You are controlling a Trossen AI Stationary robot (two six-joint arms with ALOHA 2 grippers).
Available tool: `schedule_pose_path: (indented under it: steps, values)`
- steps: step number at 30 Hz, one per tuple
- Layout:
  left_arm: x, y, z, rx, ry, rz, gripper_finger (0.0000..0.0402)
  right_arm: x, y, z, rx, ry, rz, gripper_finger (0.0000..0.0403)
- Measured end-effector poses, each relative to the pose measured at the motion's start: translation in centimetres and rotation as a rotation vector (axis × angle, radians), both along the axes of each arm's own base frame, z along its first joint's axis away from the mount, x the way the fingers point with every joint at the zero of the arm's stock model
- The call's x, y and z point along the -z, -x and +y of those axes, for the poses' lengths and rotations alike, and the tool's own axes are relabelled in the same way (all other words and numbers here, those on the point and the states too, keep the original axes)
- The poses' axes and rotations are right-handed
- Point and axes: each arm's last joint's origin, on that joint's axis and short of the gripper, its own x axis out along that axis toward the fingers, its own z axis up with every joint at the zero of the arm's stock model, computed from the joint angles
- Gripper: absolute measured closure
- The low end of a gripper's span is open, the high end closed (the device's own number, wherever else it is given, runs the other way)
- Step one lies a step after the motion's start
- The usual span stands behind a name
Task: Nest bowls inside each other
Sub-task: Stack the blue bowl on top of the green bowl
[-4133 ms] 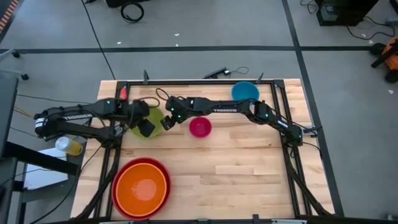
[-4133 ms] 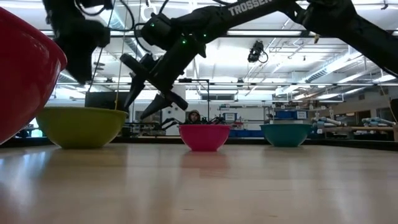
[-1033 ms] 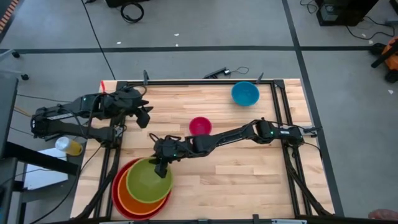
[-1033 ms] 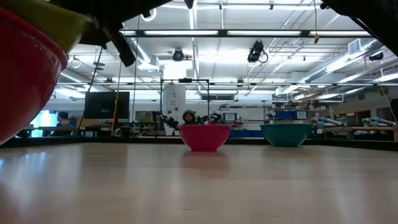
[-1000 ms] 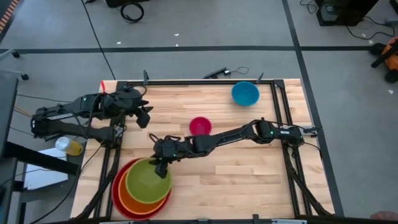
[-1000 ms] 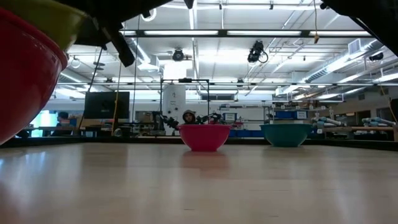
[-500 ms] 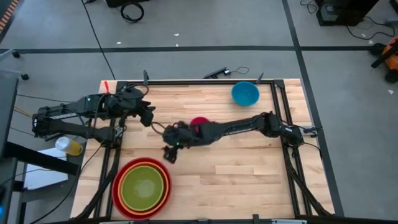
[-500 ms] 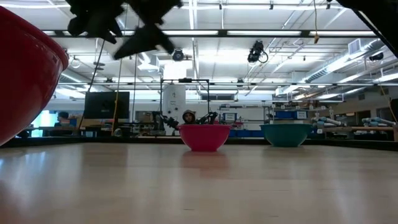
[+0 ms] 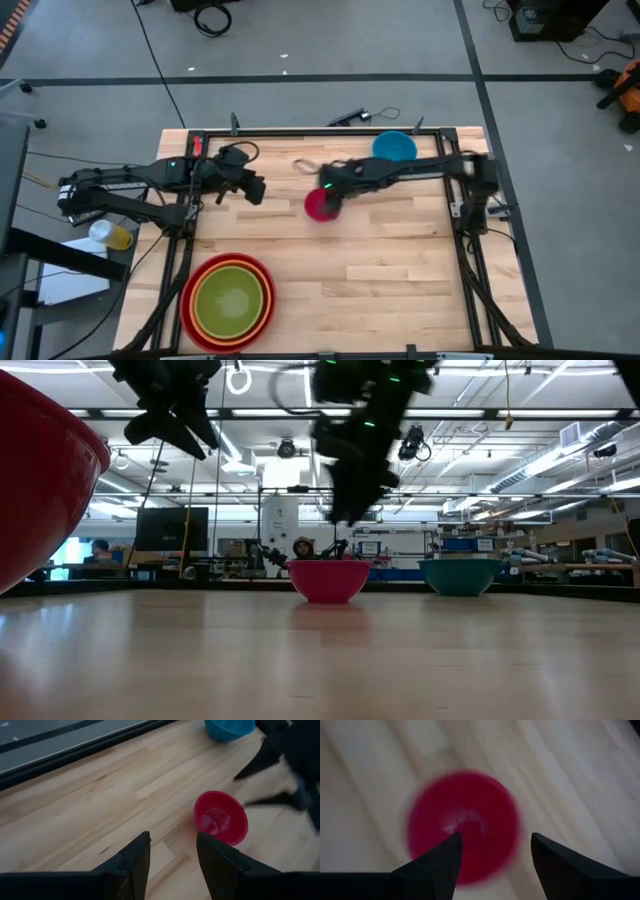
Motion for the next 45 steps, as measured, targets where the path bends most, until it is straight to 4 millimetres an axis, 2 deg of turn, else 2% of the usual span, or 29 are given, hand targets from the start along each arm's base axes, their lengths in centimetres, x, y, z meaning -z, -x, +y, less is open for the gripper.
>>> schedule_pose_path:
  steps: [4, 7, 10, 13, 19, 23, 29, 35, 38, 42, 45]
  values:
    - [0.2, -0.6, 0.1, -0.019, 0.006, -0.011, 0.0239, 0.9, 6.0, -2.4, 0.109, 0.016, 0.025, 0.0163]
    - [0.3, -1.5, 0.2, -0.025, 0.000, -0.039, 0.0239, 1.9, 9.7, -4.2, 0.197, 0.054, 0.079, 0.0163]
    - [0.6, -2.7, 0.5, -0.020, -0.019, -0.049, 0.0239, 2.6, 12.0, -6.1, 0.265, 0.061, 0.093, 0.0163]
    - [1.1, -3.9, 0.9, -0.017, -0.036, -0.057, 0.0239, 3.6, 13.4, -7.7, 0.301, 0.061, 0.120, 0.0163]
    - [1.9, -5.8, 1.7, -0.020, -0.042, -0.080, 0.0239, 5.0, 14.3, -10.1, 0.312, 0.042, 0.169, 0.0166]
    - [2.4, -6.2, 1.9, -0.005, -0.023, -0.070, 0.0239, 5.8, 14.4, -11.4, 0.329, 0.027, 0.164, 0.0192]
    - [2.4, -6.1, 1.8, 0.000, -0.010, -0.065, 0.0239, 6.7, 14.7, -12.5, 0.356, 0.004, 0.186, 0.0276]
    - [1.8, -5.4, 1.6, 0.004, -0.010, -0.077, 0.0239, 6.5, 14.7, -12.5, 0.369, -0.008, 0.160, 0.0378]
    - [1.5, -4.9, 1.6, 0.006, -0.011, -0.079, 0.0239, 6.3, 14.3, -12.2, 0.388, 0.006, 0.139, 0.0383]
    - [1.1, -4.3, 1.4, 0.017, -0.022, -0.075, 0.0239, 6.4, 13.8, -11.5, 0.415, -0.028, 0.105, 0.0362]
    - [0.9, -3.7, 1.3, 0.023, -0.023, -0.057, 0.0239, 6.4, 13.5, -11.0, 0.424, -0.043, 0.099, 0.0363]
